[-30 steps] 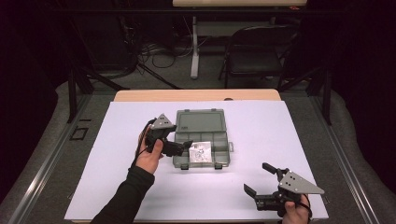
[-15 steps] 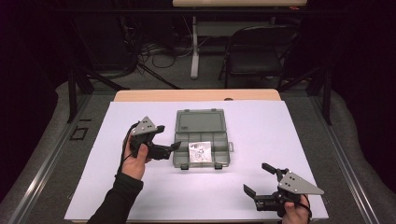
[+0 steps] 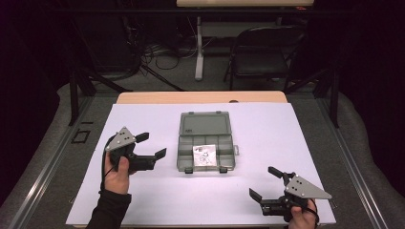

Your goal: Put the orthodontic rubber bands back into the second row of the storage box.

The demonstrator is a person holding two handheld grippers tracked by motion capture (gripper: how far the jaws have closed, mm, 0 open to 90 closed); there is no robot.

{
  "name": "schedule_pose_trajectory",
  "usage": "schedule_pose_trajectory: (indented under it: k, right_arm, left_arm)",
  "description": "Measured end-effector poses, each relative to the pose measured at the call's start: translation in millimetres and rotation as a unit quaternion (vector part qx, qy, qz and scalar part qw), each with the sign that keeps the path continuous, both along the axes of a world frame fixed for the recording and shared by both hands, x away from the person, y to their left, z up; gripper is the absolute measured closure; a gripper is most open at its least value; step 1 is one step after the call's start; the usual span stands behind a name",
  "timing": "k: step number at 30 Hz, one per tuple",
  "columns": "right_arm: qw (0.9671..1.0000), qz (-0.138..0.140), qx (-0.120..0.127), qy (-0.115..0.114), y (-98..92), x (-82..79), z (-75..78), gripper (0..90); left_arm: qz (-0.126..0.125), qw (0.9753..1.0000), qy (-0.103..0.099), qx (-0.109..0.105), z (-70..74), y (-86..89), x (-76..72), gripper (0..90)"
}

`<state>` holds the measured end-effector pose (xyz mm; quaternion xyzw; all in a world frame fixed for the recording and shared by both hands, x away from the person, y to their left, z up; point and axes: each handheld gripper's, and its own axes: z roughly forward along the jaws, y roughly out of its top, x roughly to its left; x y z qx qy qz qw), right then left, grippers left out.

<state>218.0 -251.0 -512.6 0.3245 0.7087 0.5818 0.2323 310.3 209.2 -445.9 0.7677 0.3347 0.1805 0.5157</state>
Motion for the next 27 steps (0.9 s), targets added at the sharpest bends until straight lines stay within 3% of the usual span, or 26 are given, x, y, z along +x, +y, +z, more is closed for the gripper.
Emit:
schedule_pose_trajectory:
  k: [13,27]
  right_arm:
    - [1.0000,-0.002,0.000,-0.001,-0.2,-0.3,0.1,3.4]
    - [1.0000,-0.001,-0.006,0.003,-0.2,-0.9,0.6,3.4]
  left_arm:
    - [0.045,0.9989,-0.001,-0.012,-17.6,43.7,-23.9,13.2]
    - [0.065,0.9975,0.000,-0.028,-40.6,66.9,-38.2,10.1]
